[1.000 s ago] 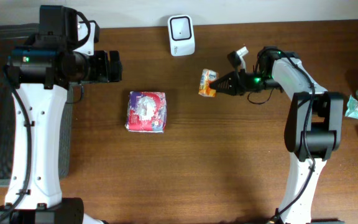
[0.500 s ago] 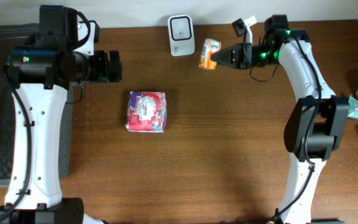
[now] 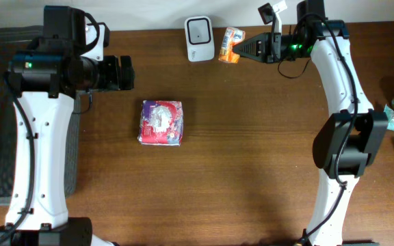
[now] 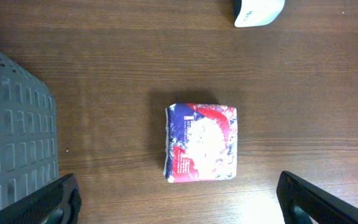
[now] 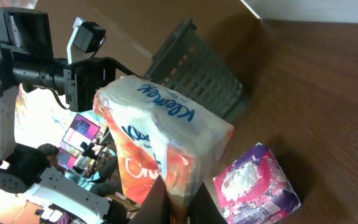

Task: Scan the item barcode
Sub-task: 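Lift the Kleenex pack and hold it before the scanner, then carry the Kleenex pack to the far right and release it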

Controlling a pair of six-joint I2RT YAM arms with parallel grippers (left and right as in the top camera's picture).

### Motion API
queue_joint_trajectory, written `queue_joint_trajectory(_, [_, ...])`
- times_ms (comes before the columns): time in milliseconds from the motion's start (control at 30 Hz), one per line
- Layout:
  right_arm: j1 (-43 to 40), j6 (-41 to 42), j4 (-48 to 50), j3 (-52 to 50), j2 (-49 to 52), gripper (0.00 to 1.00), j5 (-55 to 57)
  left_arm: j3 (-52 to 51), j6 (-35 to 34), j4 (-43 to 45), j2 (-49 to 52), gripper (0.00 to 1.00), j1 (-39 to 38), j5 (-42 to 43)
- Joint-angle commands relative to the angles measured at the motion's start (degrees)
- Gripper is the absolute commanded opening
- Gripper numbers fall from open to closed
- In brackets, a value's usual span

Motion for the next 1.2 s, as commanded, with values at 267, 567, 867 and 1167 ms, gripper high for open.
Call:
queue_joint_trajectory(267, [1.9,0.4,-2.3,0.9,-2.2,0.04,0.8,0.1,0.5,0.1,-0.9,0.99,0.2,0.6])
queue_joint_trajectory(567, [2.5,19.5,-6.0,0.8,-2.2,0.04,42.9,0.1,0.5,0.1,-0.9,0.99,0.2,0.6])
queue_joint_trajectory(867, [16.2,25.9,9.0,0.8,-2.1,0.04,97.2,0.1,0.5,0.1,-0.9,0.99,0.2,0.6])
queue_joint_trajectory(1167, [20.6,6.7,44.7,0.8,8.4,0.04,103.5,0.1,0.5,0.1,-0.9,0.99,0.2,0.6])
